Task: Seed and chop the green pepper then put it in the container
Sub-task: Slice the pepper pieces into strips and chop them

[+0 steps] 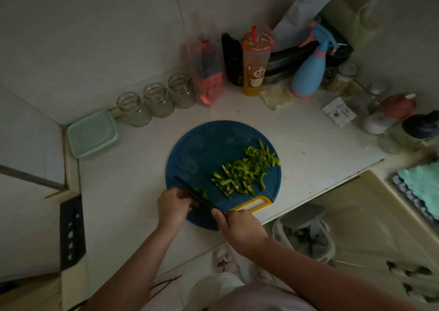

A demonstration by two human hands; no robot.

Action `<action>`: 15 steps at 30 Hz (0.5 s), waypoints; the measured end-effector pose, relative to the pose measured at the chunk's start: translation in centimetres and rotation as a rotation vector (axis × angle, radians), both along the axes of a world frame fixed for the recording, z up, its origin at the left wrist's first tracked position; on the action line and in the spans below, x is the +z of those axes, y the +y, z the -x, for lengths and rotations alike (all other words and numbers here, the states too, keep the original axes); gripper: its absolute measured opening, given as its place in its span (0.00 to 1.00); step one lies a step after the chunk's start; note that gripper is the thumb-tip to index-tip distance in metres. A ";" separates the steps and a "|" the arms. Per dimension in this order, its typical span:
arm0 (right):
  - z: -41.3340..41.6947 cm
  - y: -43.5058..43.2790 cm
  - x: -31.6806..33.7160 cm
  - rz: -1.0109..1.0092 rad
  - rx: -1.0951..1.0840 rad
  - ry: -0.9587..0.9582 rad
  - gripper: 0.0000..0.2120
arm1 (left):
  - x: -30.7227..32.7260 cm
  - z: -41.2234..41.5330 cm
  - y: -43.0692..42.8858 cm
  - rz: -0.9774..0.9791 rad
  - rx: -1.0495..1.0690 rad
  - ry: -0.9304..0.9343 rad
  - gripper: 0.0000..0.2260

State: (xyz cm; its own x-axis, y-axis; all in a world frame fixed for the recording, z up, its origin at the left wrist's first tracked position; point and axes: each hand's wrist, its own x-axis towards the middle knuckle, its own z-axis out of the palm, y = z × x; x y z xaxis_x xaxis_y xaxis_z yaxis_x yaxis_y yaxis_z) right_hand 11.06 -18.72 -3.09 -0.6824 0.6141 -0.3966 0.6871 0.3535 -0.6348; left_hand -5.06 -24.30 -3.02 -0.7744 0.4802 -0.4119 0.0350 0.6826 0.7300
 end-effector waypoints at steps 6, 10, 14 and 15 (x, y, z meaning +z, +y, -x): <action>-0.1 0.0 0.0 0.040 -0.027 -0.017 0.30 | -0.2 -0.2 0.1 -0.004 0.014 -0.005 0.10; 0.1 -0.2 0.0 0.101 -0.061 -0.008 0.31 | -0.1 -0.2 0.3 -0.001 0.014 -0.004 0.07; 0.2 0.1 -0.3 0.122 -0.082 -0.008 0.33 | -0.1 0.0 0.5 0.007 -0.014 0.009 0.08; 0.2 0.1 -0.3 0.125 -0.083 -0.013 0.33 | -0.1 0.1 0.5 0.013 -0.017 0.006 0.09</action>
